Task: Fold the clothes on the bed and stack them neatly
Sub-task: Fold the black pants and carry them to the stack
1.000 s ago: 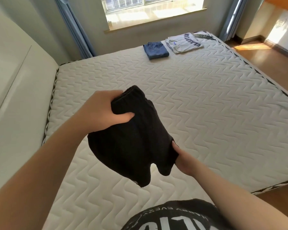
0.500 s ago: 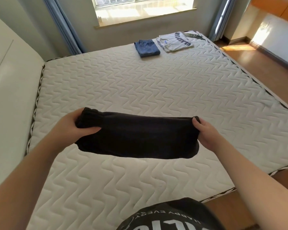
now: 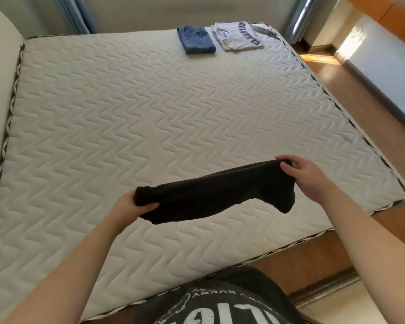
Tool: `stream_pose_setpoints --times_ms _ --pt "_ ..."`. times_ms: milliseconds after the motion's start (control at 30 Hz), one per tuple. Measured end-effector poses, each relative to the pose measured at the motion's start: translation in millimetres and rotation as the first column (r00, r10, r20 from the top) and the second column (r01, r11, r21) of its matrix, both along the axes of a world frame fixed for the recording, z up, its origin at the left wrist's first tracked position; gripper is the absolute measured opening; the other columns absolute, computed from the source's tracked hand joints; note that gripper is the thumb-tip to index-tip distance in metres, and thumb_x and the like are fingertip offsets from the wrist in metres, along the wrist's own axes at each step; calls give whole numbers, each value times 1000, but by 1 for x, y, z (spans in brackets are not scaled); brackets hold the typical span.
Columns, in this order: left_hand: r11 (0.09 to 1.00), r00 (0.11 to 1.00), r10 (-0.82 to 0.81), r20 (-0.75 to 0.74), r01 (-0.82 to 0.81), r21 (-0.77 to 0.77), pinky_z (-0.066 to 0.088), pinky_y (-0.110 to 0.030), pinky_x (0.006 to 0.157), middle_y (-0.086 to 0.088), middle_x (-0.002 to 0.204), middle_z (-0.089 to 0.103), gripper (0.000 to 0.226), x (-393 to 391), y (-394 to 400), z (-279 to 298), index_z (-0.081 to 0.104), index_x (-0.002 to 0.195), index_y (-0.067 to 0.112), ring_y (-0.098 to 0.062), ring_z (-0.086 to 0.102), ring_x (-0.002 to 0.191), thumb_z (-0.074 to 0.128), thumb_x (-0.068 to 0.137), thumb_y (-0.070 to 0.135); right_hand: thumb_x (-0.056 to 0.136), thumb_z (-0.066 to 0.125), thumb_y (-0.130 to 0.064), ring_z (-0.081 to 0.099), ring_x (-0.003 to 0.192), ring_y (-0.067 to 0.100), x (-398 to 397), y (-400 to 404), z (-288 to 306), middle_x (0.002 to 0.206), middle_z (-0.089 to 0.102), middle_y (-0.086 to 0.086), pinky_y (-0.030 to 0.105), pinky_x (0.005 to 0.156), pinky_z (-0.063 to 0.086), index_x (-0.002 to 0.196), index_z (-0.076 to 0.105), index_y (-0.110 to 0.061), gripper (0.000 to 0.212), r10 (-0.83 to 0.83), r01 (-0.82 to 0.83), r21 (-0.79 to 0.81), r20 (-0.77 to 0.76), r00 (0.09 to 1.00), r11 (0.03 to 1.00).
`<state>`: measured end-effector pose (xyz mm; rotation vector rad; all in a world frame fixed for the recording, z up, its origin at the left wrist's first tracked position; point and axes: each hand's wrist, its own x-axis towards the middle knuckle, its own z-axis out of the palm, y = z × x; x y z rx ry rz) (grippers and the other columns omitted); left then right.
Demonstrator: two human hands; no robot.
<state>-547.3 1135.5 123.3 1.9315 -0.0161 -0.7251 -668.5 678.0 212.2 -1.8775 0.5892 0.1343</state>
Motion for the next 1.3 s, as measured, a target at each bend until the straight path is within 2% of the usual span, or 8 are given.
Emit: stream_pose_setpoints --times_ms 200,367,600,800,900,1100,1200,1300 --pt "998 984 52 -169 -47 30 52 -19 67 11 91 76 34 -56 -2 -74 71 102 32 -4 71 85 88 73 25 94 63 -31 63 109 18 2 -8 -41 100 73 -10 43 102 46 101 73 -41 15 96 -123 -120 -214 972 985" --pt "981 942 193 -275 -177 83 54 -24 75 4 102 73 40 -88 10 -132 65 114 25 -13 68 96 83 78 25 94 62 -36 56 118 23 40 16 -109 115 67 -5 52 107 41 100 72 -43 13 188 -258 -165 -349 918 952" --pt "927 856 374 -356 -341 153 45 -21 79 13 106 65 35 -107 44 -211 57 116 27 -14 61 106 75 86 28 95 62 -33 52 105 8 133 88 -216 97 63 -17 26 86 37 104 71 -35 13 247 -328 -170 -374 894 929" --pt "860 761 507 -405 -474 187 43 -39 105 11 126 53 57 -87 79 -253 43 140 31 -14 49 118 57 91 56 95 62 -34 51 104 7 238 149 -293 112 59 -9 26 90 38 112 68 -27 20 398 -515 -239 -406 823 823" --pt "795 719 607 -338 -550 256 44 -39 100 12 120 51 58 -68 98 -263 41 141 30 -13 48 111 51 92 58 94 61 -38 56 109 18 284 176 -320 126 63 -1 32 94 44 112 67 -29 21 439 -578 -230 -454 775 783" --pt "721 757 646 -95 -565 400 46 -30 82 12 107 60 41 -28 147 -275 51 123 26 -15 56 100 58 92 53 95 62 -33 59 108 23 332 235 -359 127 63 5 34 95 47 114 65 -29 20 467 -600 -239 -439 768 763" --pt "685 753 656 -57 -562 464 46 -33 87 2 116 62 57 -7 157 -277 44 138 19 -16 58 99 65 91 45 99 54 -24 59 114 27 336 246 -369 133 60 7 34 98 45 131 57 -27 32 475 -608 -214 -452 756 764" --pt "666 801 598 22 -512 542 43 -40 103 -6 135 55 64 11 152 -276 39 145 13 -24 53 122 66 92 36 101 50 -28 57 104 19 331 237 -367 133 60 2 28 89 44 138 49 -27 38 453 -575 -172 -455 767 800"
